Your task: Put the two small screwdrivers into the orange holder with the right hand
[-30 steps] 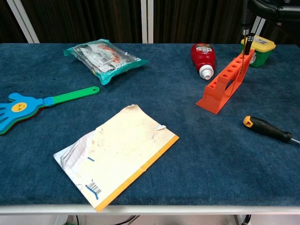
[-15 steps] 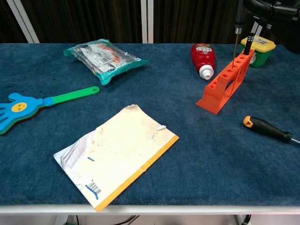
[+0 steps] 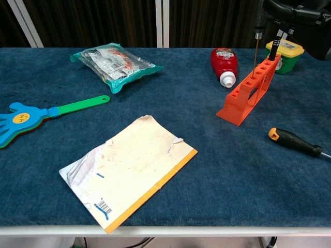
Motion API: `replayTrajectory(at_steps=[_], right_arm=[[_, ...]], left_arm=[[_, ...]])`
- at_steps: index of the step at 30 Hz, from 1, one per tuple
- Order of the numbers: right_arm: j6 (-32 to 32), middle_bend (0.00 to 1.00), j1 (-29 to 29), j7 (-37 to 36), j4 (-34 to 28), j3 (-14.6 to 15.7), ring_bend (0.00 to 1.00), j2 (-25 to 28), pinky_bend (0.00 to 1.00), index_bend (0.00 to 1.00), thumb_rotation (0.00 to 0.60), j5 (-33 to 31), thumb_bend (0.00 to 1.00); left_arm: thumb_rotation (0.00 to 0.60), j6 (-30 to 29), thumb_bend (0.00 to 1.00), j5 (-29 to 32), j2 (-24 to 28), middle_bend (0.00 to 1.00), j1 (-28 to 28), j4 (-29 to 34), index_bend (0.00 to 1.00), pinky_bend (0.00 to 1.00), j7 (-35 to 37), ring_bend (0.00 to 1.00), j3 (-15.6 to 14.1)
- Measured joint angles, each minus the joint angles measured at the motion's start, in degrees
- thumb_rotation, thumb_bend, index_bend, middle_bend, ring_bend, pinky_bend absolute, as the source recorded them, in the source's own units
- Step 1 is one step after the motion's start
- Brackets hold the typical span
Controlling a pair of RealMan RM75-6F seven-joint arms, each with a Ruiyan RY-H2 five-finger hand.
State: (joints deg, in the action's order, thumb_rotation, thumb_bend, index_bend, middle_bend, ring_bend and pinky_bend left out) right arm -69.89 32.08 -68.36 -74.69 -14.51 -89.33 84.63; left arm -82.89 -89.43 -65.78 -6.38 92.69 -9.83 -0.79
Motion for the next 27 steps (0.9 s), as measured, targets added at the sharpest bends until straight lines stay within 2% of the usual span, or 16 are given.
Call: replayTrajectory(at_steps=[27], right_arm=[[1.24, 0.05, -0.40, -2.80, 4.93, 2.40, 0.00, -1.63, 0.00, 0.72, 0.600, -0.42, 0.42]], left_arm=[[0.600, 0.90, 0.05, 0.26, -0.21, 0.08, -0.39, 0.09, 0.16, 0.18, -0.62, 0.04, -0.14]])
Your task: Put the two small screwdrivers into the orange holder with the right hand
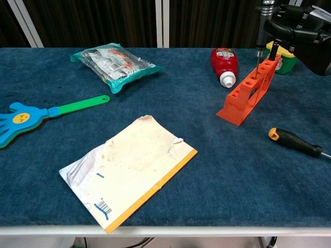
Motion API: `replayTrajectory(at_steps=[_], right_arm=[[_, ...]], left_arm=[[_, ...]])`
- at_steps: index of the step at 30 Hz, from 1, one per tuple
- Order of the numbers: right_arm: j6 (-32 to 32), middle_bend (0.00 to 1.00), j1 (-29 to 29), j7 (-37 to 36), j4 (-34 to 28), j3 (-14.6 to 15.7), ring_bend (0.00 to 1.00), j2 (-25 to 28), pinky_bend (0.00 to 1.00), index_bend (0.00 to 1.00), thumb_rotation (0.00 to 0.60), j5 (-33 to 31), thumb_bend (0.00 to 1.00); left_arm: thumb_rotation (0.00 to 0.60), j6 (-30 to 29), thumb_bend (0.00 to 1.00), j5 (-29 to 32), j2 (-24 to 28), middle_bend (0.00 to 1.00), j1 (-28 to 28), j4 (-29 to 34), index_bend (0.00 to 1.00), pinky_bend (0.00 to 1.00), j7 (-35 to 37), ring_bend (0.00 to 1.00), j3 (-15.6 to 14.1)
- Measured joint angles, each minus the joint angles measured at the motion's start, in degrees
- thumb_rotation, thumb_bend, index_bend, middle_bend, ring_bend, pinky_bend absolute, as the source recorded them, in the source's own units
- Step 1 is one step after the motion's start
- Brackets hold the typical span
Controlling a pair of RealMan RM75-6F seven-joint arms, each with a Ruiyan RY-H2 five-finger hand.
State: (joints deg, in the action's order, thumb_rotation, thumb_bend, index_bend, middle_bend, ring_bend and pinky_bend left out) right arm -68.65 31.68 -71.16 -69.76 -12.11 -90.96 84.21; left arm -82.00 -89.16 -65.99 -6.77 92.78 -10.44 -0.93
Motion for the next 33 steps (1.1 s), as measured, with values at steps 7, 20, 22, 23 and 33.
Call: replayTrajectory(at_steps=[7, 20, 22, 23, 33], right_arm=[[0.28, 0.05, 0.00, -0.44, 1.89, 1.11, 0.00, -0.54, 0.00, 0.72, 0.600, 0.73, 0.42], [0.71, 0.05, 0.06, 0.62, 2.58, 2.07, 0.00, -0.26, 0.00, 0.70, 0.600, 1.25, 0.42], [1.32, 0.05, 0.23, 0.57, 2.55, 2.25, 0.00, -0.07, 0.00, 0.69, 0.600, 1.23, 0.42], [1.54, 0.05, 0.31, 0.56, 2.55, 2.34, 0.00, 0.01, 0.00, 0.69, 0.600, 1.25, 0.42], [2.26, 0.06, 0.81, 0.14, 2.95, 3.29, 0.00, 0.23, 0.00, 0.59, 0.600, 2.03, 0.42]], left_arm=[[0.600, 0.20, 0.05, 0.14, 0.03, 0.08, -0.09, 0.12, 0.16, 0.18, -0.14, 0.04, -0.02], [0.600, 0.41, 0.05, 0.04, 0.05, 0.08, -0.19, 0.21, 0.16, 0.18, -0.27, 0.04, -0.18], [0.600, 0.35, 0.05, 0.00, 0.05, 0.08, -0.16, 0.26, 0.16, 0.18, -0.33, 0.04, -0.20], [0.600, 0.34, 0.05, 0.01, 0.05, 0.08, -0.16, 0.26, 0.16, 0.18, -0.34, 0.04, -0.20], [0.600, 0.47, 0.05, 0.15, 0.07, 0.08, -0.23, 0.24, 0.16, 0.18, -0.28, 0.04, -0.17]])
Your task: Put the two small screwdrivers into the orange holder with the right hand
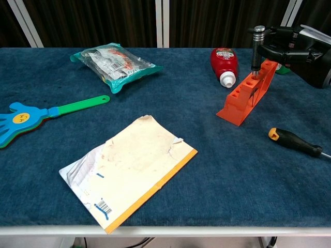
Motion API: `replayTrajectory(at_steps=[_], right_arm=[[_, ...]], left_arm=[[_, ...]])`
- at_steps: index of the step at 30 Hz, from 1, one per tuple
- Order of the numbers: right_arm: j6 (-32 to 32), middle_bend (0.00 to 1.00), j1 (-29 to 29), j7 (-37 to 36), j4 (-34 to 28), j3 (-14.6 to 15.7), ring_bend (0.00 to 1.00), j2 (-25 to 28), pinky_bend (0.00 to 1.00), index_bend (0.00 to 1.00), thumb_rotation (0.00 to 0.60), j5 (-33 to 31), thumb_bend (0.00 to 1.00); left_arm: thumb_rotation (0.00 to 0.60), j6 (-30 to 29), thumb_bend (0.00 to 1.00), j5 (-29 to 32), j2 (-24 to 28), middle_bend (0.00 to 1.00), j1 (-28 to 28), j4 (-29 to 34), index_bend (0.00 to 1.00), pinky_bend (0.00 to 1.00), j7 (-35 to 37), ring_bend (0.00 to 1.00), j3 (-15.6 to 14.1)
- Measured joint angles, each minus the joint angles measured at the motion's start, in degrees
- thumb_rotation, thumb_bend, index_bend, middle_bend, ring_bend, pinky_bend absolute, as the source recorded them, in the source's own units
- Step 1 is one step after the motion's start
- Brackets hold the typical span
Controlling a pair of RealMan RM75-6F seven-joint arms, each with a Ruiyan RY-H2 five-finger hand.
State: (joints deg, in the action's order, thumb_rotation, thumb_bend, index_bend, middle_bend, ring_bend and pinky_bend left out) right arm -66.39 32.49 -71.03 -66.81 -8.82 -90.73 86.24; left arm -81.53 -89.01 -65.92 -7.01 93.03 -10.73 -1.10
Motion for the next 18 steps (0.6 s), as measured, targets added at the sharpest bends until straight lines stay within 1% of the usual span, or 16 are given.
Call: replayTrajectory(at_steps=[10, 13, 15, 18], right_arm=[[0.30, 0.06, 0.13, -0.16, 0.23, 0.25, 0.00, 0.08, 0.00, 0.46, 0.600, -0.13, 0.40], [0.40, 0.07, 0.21, -0.25, 0.35, 0.25, 0.00, 0.12, 0.00, 0.42, 0.600, -0.17, 0.38], [0.25, 0.06, 0.24, -0.30, 0.36, 0.26, 0.00, 0.16, 0.00, 0.37, 0.600, -0.03, 0.35], [-0.16, 0.06, 0.25, -0.21, 0.42, 0.33, 0.00, 0.22, 0.00, 0.28, 0.600, 0.27, 0.31]], left_arm=[[0.600, -0.13, 0.05, -0.07, 0.00, 0.08, 0.06, 0.00, 0.16, 0.18, -0.04, 0.04, -0.06], [0.600, -0.10, 0.05, 0.01, -0.02, 0.08, 0.05, 0.01, 0.16, 0.18, -0.11, 0.04, -0.04], [0.600, -0.09, 0.05, 0.03, -0.01, 0.08, 0.05, 0.00, 0.16, 0.18, -0.10, 0.04, -0.03], [0.600, -0.05, 0.05, 0.06, 0.00, 0.08, 0.02, 0.01, 0.16, 0.18, -0.09, 0.04, -0.01]])
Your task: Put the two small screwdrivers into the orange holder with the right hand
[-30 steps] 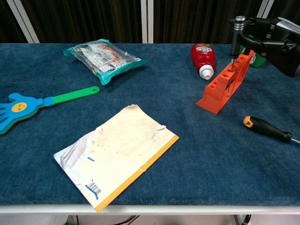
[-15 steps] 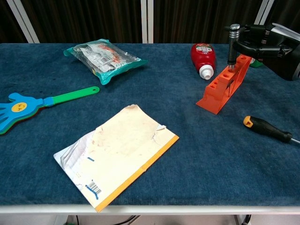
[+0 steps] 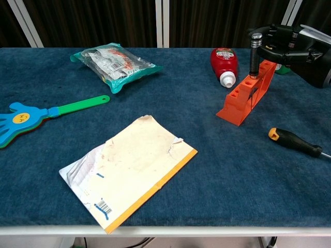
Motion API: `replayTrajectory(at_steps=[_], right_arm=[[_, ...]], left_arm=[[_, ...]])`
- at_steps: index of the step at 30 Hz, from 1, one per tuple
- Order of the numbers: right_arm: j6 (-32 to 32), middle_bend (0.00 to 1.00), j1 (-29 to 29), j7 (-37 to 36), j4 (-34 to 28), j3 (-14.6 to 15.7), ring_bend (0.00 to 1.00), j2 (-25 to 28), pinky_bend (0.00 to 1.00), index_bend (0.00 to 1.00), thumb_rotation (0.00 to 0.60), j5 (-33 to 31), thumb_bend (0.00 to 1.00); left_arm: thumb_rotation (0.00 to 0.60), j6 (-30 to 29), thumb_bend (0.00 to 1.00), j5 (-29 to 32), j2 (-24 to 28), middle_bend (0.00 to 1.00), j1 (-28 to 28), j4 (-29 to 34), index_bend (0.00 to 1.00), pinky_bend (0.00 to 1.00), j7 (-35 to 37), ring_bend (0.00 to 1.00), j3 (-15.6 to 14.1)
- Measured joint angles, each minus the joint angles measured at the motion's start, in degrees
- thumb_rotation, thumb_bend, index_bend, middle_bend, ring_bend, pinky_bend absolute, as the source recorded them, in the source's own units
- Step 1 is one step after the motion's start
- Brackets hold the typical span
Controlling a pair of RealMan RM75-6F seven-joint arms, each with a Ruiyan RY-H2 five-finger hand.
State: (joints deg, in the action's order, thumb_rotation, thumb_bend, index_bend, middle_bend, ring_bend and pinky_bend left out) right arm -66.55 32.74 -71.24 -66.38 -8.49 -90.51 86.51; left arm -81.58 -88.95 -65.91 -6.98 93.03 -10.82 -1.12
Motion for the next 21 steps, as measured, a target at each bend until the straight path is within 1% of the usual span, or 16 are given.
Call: replayTrajectory(at_steps=[3, 7, 11, 17, 21], right_arm=[[-0.31, 0.06, -0.02, -0.36, -0.04, 0.15, 0.00, 0.19, 0.00, 0.24, 0.600, 0.30, 0.29], [-0.99, 0.05, -0.12, -0.85, -0.22, 0.38, 0.00, 0.49, 0.00, 0.20, 0.600, 0.85, 0.28], [-2.77, 0.05, -0.39, -1.15, -0.75, 0.63, 0.00, 0.99, 0.00, 0.19, 0.600, 1.91, 0.28], [-8.28, 0.04, -1.30, 0.01, -3.65, 0.56, 0.00, 2.80, 0.00, 0.15, 0.600, 4.22, 0.29], [-13.48, 0.03, -2.44, 2.44, -7.24, 0.38, 0.00, 5.10, 0.00, 0.15, 0.600, 6.38, 0.31]], left_arm=[[0.600, 0.03, 0.05, 0.05, -0.01, 0.08, -0.02, 0.00, 0.16, 0.18, -0.04, 0.04, 0.01], [0.600, 0.06, 0.05, 0.00, -0.07, 0.08, -0.03, 0.01, 0.16, 0.18, -0.12, 0.04, -0.02], [0.600, 0.06, 0.05, -0.05, -0.11, 0.08, -0.04, 0.04, 0.16, 0.18, -0.23, 0.04, -0.05], [0.600, 0.16, 0.05, -0.06, -0.18, 0.08, -0.11, 0.07, 0.16, 0.18, -0.38, 0.04, -0.06], [0.600, 0.13, 0.05, -0.07, -0.21, 0.08, -0.10, 0.07, 0.16, 0.18, -0.48, 0.04, -0.07]])
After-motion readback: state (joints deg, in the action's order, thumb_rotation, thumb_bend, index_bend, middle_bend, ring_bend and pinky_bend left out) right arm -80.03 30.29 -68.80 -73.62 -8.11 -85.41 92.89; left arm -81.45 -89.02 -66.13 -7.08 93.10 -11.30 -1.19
